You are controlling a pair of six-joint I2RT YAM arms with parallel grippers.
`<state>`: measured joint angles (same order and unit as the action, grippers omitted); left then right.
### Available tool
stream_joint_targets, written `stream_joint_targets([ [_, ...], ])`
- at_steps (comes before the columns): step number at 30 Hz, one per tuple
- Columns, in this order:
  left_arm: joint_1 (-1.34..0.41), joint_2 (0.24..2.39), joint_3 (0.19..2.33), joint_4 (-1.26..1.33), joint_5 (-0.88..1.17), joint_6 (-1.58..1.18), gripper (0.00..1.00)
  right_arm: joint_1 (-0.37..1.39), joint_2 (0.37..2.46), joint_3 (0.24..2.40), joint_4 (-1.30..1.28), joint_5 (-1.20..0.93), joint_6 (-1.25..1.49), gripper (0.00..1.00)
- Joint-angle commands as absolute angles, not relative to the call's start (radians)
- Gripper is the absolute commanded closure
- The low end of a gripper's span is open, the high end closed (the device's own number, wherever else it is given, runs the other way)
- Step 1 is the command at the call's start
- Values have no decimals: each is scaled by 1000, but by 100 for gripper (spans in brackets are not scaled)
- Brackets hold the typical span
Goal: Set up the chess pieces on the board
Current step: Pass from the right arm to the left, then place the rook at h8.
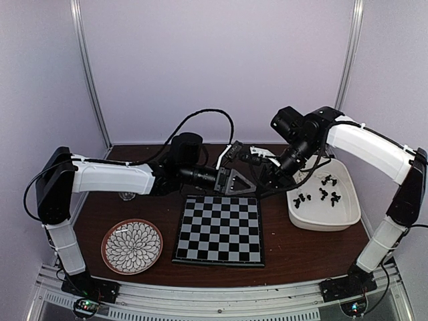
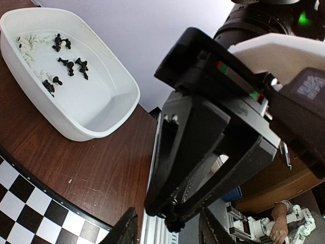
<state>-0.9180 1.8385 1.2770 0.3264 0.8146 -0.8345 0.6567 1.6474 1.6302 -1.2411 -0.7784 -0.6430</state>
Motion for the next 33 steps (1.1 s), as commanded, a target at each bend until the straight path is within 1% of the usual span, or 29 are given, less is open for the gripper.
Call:
stream_joint_targets([
  [1, -928, 1831, 1305, 314, 844, -809, 59, 660, 1666, 1646, -1216, -739, -621, 89],
  [3, -927, 1833, 1307, 308, 843, -808, 65, 661, 1670, 1647, -1216, -741, -620, 89],
  [7, -928, 1833, 1305, 304, 839, -804, 70, 661, 1672, 1649, -1218, -741, -622, 89],
  [9, -927, 1834, 1307, 297, 835, -798, 75, 661, 1673, 1649, -1218, -741, -624, 89],
  [12, -927, 1835, 1308, 290, 835, -795, 78, 661, 1672, 1648, -1218, -742, -624, 89],
  [17, -927, 1835, 1307, 282, 827, -790, 88, 661, 1671, 1648, -1218, -741, -625, 88],
  [18, -927, 1833, 1307, 277, 823, -785, 89, 661, 1671, 1648, -1219, -737, -626, 86],
  [21, -926, 1813, 1311, 210, 796, -742, 91, 652, 1657, 1651, -1227, -725, -621, 68],
  [23, -925, 1778, 1319, 80, 746, -655, 92, 621, 1633, 1647, -1246, -749, -631, 60],
  [24, -925, 1756, 1327, -25, 703, -599, 93, 598, 1611, 1640, -1256, -770, -636, 55],
  [26, -925, 1710, 1329, -196, 603, -474, 95, 539, 1578, 1618, -1281, -825, -657, 52],
  [28, -924, 1669, 1311, -321, 497, -410, 97, 462, 1546, 1585, -1299, -873, -678, 51],
  [33, -929, 1558, 1201, -525, 216, -375, 98, 321, 1490, 1460, -1243, -928, -655, 51],
])
